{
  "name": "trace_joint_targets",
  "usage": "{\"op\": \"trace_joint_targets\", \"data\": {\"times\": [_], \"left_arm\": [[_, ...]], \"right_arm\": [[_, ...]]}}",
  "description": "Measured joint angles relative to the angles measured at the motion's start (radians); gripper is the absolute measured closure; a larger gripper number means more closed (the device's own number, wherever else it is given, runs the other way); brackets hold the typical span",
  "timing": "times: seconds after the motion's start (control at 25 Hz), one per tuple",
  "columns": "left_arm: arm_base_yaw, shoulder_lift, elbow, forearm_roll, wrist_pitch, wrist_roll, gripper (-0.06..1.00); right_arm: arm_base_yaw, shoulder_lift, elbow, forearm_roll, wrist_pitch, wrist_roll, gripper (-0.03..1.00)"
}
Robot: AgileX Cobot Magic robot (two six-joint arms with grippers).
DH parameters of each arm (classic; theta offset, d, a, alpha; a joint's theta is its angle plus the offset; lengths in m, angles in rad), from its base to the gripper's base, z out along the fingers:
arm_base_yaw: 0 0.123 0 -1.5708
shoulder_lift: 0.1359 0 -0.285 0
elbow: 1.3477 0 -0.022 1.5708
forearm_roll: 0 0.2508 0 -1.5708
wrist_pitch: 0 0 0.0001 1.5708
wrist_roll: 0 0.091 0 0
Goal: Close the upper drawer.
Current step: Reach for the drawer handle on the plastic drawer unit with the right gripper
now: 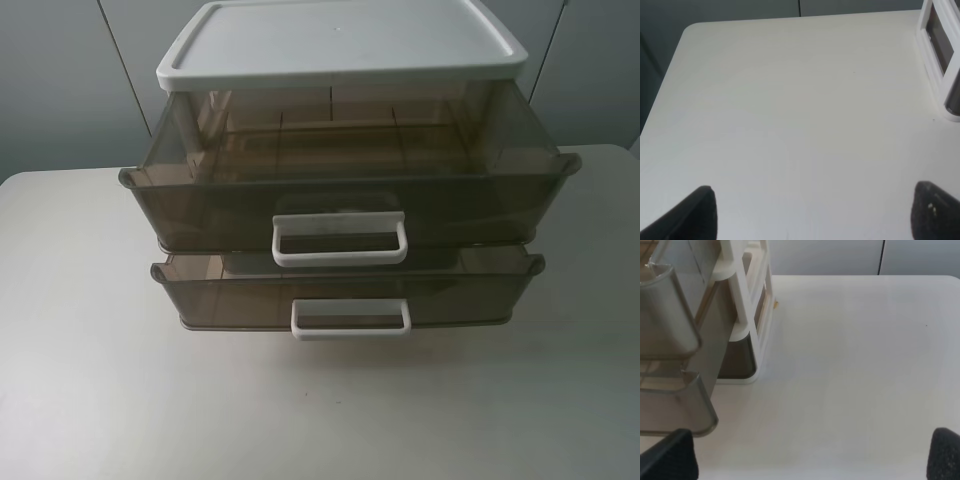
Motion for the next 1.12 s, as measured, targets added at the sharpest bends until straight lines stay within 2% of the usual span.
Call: {"op": "trace_joint_targets", "data": {"times": [1.12], "left_arm": [[0.002, 0.0, 0.0, 0.0, 0.0, 0.0, 0.2]], "right_arm": [[0.0, 0.0, 0.0, 0.0, 0.0, 0.0, 0.27]]}}
